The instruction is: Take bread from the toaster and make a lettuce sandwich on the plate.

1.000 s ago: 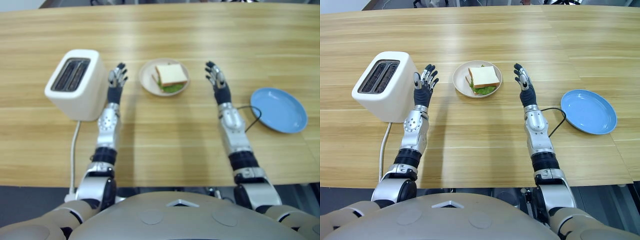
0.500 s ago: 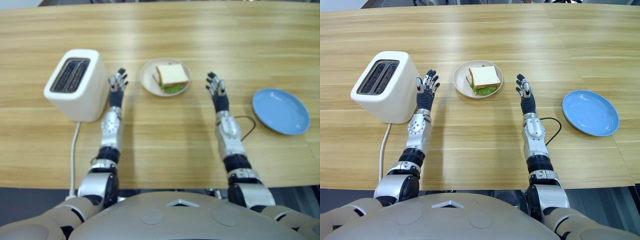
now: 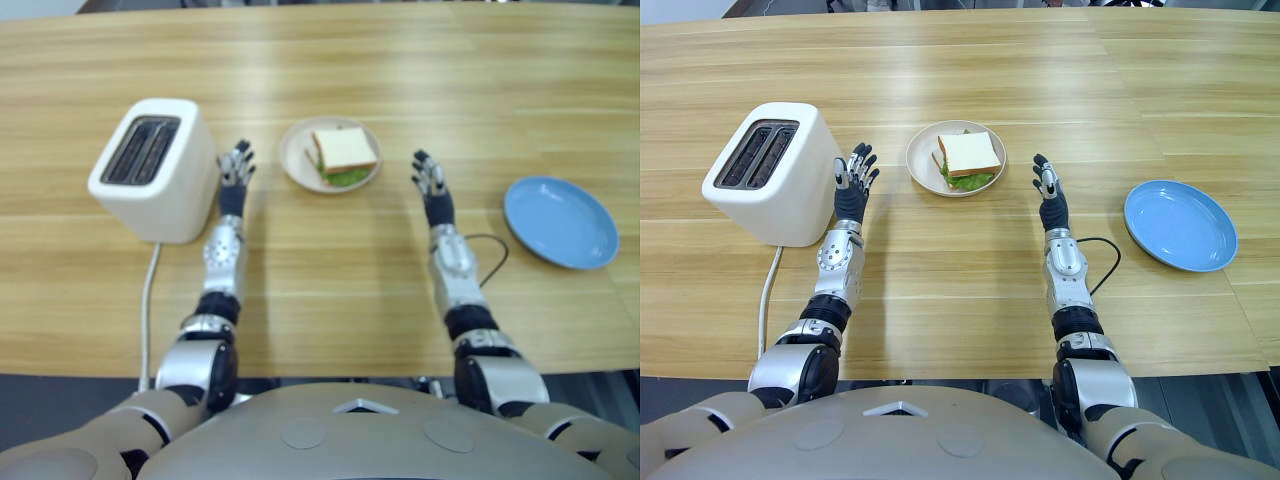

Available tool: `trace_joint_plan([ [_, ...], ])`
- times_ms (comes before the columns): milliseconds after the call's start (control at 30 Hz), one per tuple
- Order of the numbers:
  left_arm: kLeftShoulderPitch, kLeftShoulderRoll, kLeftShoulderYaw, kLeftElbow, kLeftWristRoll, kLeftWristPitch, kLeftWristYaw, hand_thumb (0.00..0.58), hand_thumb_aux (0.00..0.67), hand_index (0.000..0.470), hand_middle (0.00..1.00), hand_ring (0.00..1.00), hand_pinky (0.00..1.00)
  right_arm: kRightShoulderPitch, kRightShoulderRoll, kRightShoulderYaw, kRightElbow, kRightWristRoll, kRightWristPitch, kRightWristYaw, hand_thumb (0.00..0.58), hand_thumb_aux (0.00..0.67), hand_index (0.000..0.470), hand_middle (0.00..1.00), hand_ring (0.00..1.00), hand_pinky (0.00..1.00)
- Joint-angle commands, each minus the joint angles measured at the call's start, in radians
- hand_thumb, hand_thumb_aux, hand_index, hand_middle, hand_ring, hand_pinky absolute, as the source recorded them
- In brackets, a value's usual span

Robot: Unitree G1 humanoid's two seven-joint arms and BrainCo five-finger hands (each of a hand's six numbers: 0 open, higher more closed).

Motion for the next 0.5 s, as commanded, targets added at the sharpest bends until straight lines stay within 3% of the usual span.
trace_joint_plan([
  [33, -0.022, 0.014, 0.009, 0.062, 0.017, -0.022, 0.006, 0.0, 0.0, 0.0, 0.0, 0.0, 0.0, -0.038, 0.008, 0.006, 0.095, -0.026, -0.049, -0.008, 0.0, 0.0, 0.0, 0.0, 0.0, 0.0],
  [500, -0.105, 0.03, 0.054, 0.336, 0.03, -0.115, -0.012, 0.0, 0.0, 0.0, 0.0, 0.0, 0.0, -0.172, 0.039, 0.033, 0.387, -0.107, -0.15, -0.105, 0.0, 0.0, 0.0, 0.0, 0.0, 0.0],
])
